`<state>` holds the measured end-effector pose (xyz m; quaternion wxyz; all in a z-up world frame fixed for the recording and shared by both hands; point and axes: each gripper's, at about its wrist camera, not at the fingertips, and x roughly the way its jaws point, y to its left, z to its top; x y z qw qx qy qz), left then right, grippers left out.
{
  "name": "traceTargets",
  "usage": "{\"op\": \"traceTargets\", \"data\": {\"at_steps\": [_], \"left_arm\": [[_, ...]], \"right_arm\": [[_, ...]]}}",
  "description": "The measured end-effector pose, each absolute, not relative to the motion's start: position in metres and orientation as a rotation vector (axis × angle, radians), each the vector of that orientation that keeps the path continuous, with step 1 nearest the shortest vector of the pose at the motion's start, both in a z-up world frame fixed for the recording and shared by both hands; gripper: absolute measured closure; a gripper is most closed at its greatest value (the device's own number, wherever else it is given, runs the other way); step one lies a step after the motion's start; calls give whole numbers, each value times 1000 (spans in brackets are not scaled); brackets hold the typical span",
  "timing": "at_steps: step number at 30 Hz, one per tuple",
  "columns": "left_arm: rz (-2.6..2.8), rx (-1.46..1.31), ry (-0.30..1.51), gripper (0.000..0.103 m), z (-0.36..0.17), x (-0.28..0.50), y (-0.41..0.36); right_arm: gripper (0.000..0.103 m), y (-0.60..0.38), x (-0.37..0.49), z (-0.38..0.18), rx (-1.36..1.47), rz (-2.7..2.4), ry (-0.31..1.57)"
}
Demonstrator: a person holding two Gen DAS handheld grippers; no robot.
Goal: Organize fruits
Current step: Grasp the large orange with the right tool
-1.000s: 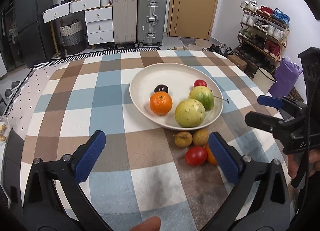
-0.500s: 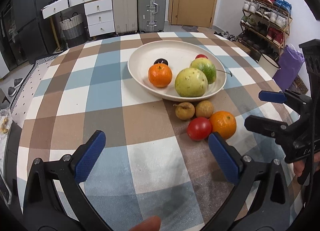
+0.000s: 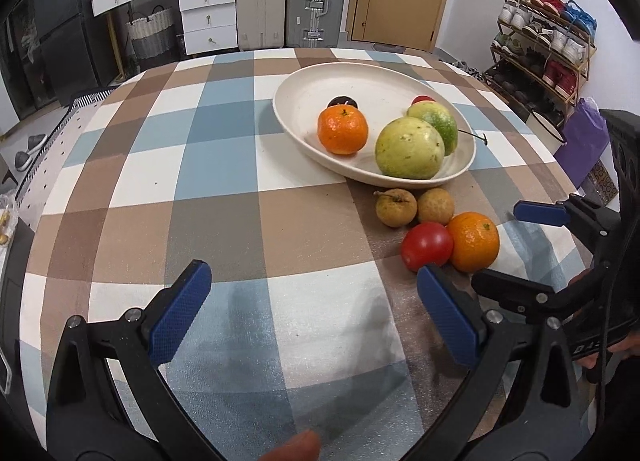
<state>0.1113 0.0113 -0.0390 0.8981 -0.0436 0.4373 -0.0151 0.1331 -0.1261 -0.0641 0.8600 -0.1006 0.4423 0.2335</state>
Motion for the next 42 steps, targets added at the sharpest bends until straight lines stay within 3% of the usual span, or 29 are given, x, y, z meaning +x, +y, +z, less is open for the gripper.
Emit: {"op": "traceTargets", "data": {"at_steps": [13, 17, 26, 31, 42], "left_arm": [[-13, -103, 915, 1, -44, 118, 22], [-9, -102, 920, 1, -45, 119, 22], [-2, -111, 928, 1, -49, 121, 22], [-7, -103, 927, 1, -48, 121, 19], [-42, -116, 939, 1, -50, 124, 9]], "right_arm": [[2, -113, 138, -68, -245, 506, 912], [18, -108, 137, -66, -265, 523, 896], [41, -99, 126, -64, -276, 605, 870], [61, -101, 124, -62, -252, 645, 873], [62, -119, 120, -57, -199, 643, 846]]}}
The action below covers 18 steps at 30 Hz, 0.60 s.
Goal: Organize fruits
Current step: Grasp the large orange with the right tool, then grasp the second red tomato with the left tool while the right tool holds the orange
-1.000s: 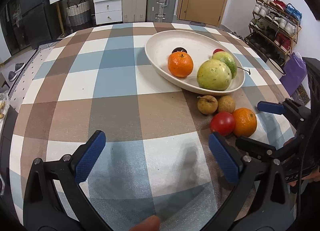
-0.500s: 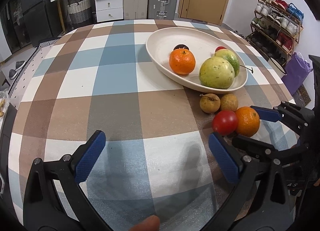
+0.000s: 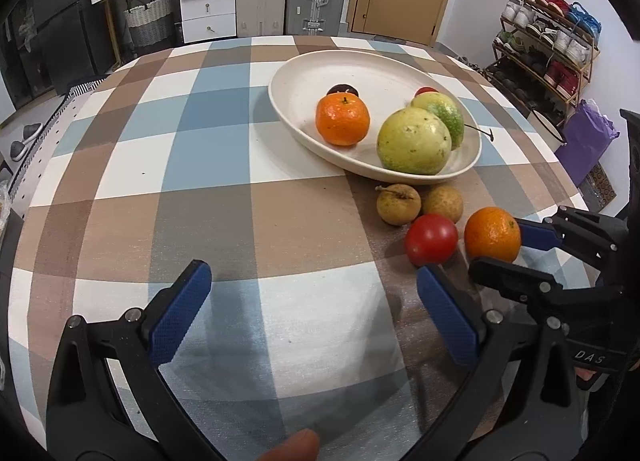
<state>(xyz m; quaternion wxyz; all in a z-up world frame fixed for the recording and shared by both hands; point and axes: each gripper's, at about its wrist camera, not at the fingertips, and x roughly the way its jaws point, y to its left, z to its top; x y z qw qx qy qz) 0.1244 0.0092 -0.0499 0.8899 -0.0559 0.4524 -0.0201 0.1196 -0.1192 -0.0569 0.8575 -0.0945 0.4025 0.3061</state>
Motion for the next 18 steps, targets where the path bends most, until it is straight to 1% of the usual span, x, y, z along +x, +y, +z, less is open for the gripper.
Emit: {"op": "traceTargets", "data": {"at_steps": [18], "left_arm": [[-58, -122, 956, 1, -53, 135, -28]], "right_arm": [[62, -160, 126, -47, -112, 571, 810]]}}
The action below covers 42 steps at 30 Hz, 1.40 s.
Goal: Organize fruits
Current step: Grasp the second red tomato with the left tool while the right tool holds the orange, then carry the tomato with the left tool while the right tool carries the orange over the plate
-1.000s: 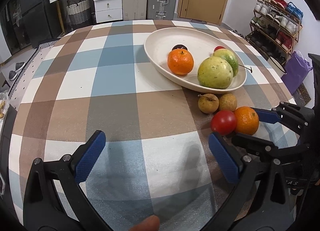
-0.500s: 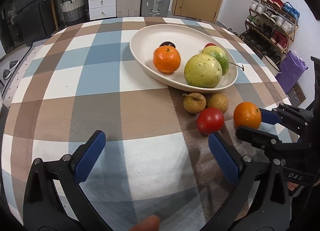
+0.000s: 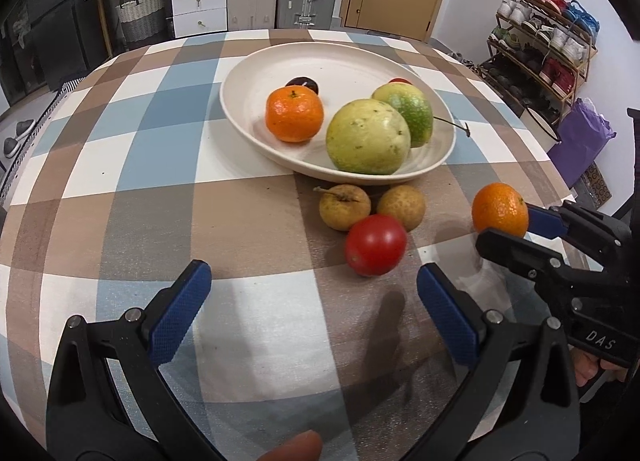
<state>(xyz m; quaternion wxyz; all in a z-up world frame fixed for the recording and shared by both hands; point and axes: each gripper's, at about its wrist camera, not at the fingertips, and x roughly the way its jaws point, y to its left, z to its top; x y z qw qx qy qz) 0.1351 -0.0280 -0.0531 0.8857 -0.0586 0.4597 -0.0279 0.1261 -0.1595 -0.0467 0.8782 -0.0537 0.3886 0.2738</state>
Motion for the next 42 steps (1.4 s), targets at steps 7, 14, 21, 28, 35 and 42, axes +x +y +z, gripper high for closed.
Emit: {"op": "traceTargets", "data": {"at_steps": [7, 14, 21, 28, 35, 42], "left_arm": [[-88, -117, 951, 7, -52, 140, -37], [-143, -94, 934, 36, -49, 140, -45], [-174, -95, 925, 56, -48, 138, -45], [-207, -111, 919, 75, -48, 136, -43], [-212, -104, 914, 74, -46, 131, -42], [-203, -101, 877, 74, -34, 124, -33]], "right_arm": [[62, -164, 126, -47, -98, 562, 807], [62, -168, 126, -47, -82, 554, 808], [62, -168, 126, -46, -84, 550, 807], [62, -168, 128, -42, -66, 553, 805], [62, -167, 129, -42, -71, 551, 808], [62, -165, 127, -38, -70, 552, 802]]}}
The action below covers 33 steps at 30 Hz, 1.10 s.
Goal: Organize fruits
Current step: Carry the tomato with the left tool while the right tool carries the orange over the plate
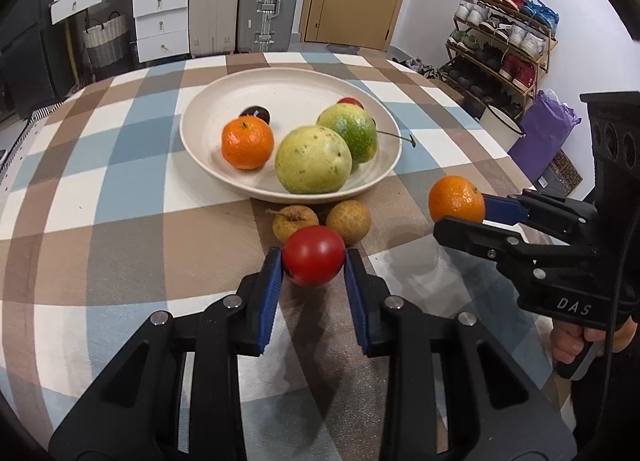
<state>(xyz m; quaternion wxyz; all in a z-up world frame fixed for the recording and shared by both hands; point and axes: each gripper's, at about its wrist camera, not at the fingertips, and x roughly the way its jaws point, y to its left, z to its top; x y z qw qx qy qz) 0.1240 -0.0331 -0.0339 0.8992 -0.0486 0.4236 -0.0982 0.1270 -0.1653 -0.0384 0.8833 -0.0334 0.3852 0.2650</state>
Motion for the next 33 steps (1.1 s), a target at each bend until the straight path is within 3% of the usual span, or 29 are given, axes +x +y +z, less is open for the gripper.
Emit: {"op": "traceTargets", "data": {"at_steps": [33], "left_arm": [[-108, -73, 713, 74, 36, 159, -4]], "right_arm": [[62, -149, 170, 31, -27, 612, 672]]}}
